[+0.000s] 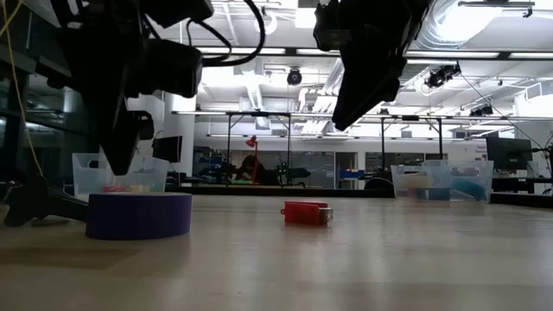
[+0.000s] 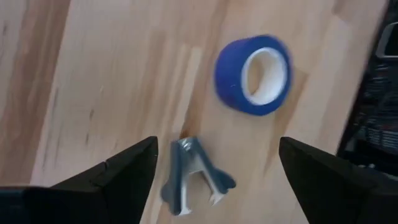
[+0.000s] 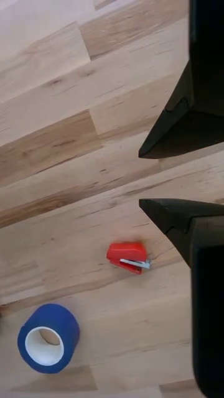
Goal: Pick and place Stapler, Stapler remover, tape
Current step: Put the gray staple remover into the blue bin
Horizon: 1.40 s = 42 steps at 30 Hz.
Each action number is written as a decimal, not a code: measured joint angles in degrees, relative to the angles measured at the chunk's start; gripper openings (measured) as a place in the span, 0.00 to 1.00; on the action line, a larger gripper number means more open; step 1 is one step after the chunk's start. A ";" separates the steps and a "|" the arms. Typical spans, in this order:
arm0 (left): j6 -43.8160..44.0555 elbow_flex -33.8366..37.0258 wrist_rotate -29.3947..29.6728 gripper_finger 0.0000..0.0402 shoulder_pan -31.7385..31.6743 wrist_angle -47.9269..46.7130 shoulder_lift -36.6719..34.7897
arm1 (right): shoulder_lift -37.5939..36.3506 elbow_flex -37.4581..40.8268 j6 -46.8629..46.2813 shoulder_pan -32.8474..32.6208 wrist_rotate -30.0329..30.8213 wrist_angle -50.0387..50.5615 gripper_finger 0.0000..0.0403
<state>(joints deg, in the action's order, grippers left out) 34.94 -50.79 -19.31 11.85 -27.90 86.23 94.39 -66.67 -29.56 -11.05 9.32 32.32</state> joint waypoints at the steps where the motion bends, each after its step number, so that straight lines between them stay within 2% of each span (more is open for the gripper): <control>1: -0.11 -1.04 0.26 0.80 -0.01 -1.60 0.80 | 0.00 0.00 0.07 0.01 0.01 0.01 0.26; 9: -3.65 -13.89 6.19 0.77 0.14 -18.54 9.36 | 0.00 0.00 0.69 0.02 1.25 0.39 0.26; 12: -5.15 -18.36 6.37 0.77 0.14 -24.85 13.28 | 0.00 0.00 1.31 0.02 1.25 0.61 0.26; 16: -6.75 -22.29 5.13 0.76 0.14 -28.44 17.64 | 0.00 0.00 1.33 0.02 1.27 1.30 0.26; 21: -7.22 -23.57 3.77 0.76 0.16 -30.15 21.28 | 0.01 0.00 1.33 0.02 1.46 1.73 0.26; 27: -8.00 -23.53 3.61 0.76 0.16 -37.02 22.93 | 0.02 0.00 1.48 0.02 1.51 1.93 0.26; 42: -5.55 -23.55 2.75 0.76 2.98 -32.26 22.89 | 0.02 0.00 1.15 0.02 1.46 1.81 0.26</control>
<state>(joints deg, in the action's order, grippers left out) 29.38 -74.35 -16.56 14.83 -60.16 109.12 94.41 -66.67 -28.40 -11.03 10.79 34.13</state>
